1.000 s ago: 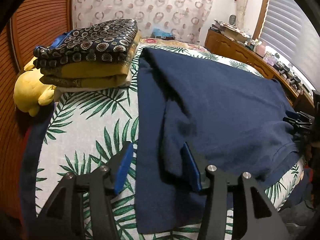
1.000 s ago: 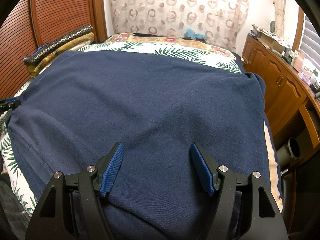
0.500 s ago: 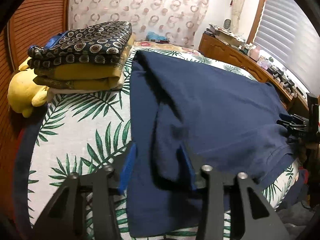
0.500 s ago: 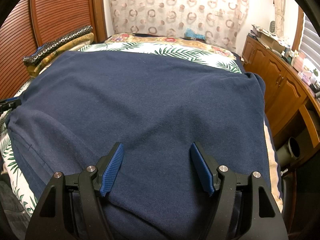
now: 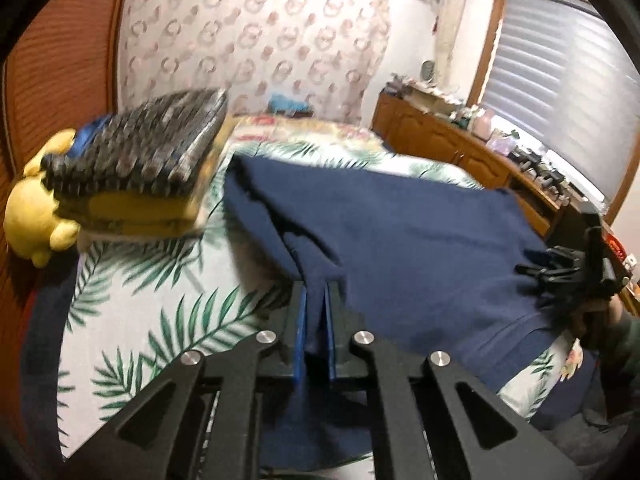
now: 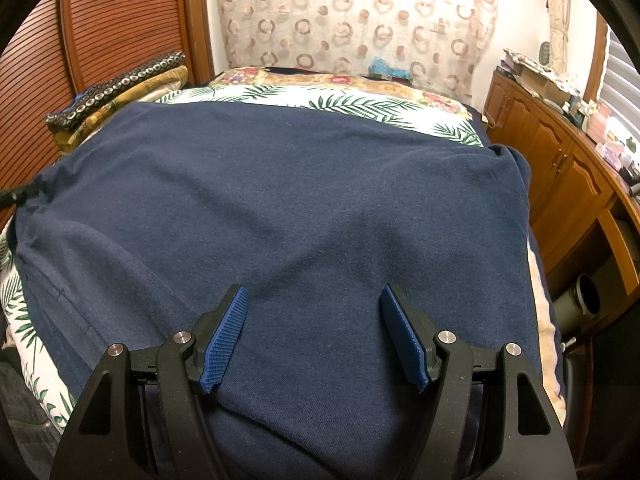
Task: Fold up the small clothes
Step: 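Lift the held edge with the left gripper and fold it toward the shirt center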
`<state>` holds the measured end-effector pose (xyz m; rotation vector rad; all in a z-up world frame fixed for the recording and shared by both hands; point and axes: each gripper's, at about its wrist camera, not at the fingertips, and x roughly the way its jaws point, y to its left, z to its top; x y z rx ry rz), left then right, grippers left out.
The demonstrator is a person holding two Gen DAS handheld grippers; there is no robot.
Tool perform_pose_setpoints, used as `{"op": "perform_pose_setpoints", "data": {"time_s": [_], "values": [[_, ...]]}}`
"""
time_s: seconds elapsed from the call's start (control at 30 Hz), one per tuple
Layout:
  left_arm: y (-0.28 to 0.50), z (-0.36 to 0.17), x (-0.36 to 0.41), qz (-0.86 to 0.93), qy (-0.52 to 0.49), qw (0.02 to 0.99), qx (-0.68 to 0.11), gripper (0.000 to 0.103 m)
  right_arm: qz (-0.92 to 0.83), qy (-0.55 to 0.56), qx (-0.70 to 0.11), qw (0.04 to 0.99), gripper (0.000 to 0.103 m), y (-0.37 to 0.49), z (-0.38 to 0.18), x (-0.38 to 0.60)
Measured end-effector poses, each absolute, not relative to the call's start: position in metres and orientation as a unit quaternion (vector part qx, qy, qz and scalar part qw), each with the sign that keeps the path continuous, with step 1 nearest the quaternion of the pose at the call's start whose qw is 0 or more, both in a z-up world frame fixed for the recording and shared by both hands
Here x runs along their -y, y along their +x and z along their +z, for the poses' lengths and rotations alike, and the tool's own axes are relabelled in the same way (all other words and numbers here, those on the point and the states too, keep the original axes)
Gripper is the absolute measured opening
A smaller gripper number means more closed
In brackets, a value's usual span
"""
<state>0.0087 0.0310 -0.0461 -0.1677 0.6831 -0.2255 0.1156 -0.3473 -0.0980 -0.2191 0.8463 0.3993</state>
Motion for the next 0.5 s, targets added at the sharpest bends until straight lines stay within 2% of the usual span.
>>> {"op": "perform_pose_setpoints", "data": {"time_s": [0.5], "values": [[0.019,-0.012,0.016,-0.164,-0.055,0.937,-0.303,0.004,0.192,-0.105,-0.407,0.887,0.071,0.115,-0.098,0.347]]}}
